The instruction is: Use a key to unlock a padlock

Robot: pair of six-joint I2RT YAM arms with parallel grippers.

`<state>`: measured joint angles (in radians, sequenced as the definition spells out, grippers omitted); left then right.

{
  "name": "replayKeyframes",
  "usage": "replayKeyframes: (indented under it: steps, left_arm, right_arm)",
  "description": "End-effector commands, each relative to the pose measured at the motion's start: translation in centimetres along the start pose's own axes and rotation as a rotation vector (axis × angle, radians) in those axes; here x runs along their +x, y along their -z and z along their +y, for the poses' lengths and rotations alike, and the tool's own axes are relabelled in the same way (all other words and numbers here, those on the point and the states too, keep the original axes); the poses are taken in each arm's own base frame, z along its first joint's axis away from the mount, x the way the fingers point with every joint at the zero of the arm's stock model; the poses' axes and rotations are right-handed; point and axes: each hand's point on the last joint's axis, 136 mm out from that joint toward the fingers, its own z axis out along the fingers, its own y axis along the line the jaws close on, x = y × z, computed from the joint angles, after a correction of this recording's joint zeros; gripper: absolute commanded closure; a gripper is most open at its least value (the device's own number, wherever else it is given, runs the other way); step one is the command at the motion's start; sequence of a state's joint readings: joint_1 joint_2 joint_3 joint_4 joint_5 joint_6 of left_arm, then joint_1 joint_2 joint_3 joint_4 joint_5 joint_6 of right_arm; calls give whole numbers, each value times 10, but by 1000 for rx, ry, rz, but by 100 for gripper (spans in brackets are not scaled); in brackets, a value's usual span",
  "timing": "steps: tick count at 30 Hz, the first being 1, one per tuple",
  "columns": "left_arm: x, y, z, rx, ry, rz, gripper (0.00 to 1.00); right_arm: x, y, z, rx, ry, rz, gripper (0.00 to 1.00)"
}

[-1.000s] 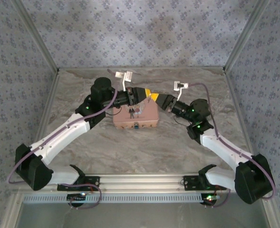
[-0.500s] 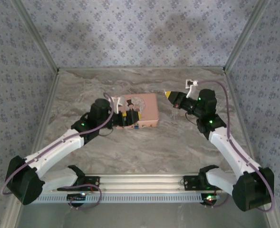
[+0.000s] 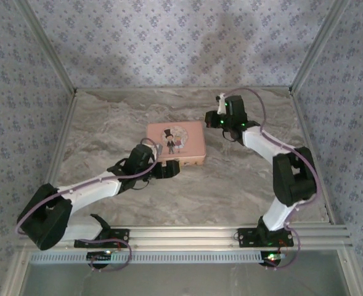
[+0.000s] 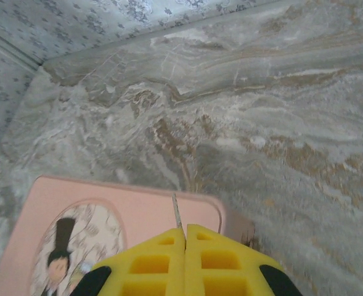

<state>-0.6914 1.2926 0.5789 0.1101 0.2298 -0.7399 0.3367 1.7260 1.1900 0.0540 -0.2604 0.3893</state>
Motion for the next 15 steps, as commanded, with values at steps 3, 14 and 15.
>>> replayKeyframes:
  steps: [3, 14, 15]
  left_arm:
    - [-35, -6, 8, -21, -39, -106, 3]
    - [-73, -12, 24, -30, -88, -158, 2]
    - [-77, -12, 25, -29, -87, -165, 2]
  right_arm:
    - [-21, -38, -5, 64, 89, 22, 100]
    - [7, -99, -6, 124, 192, 171, 100]
    - [12, -101, -4, 124, 201, 184, 100]
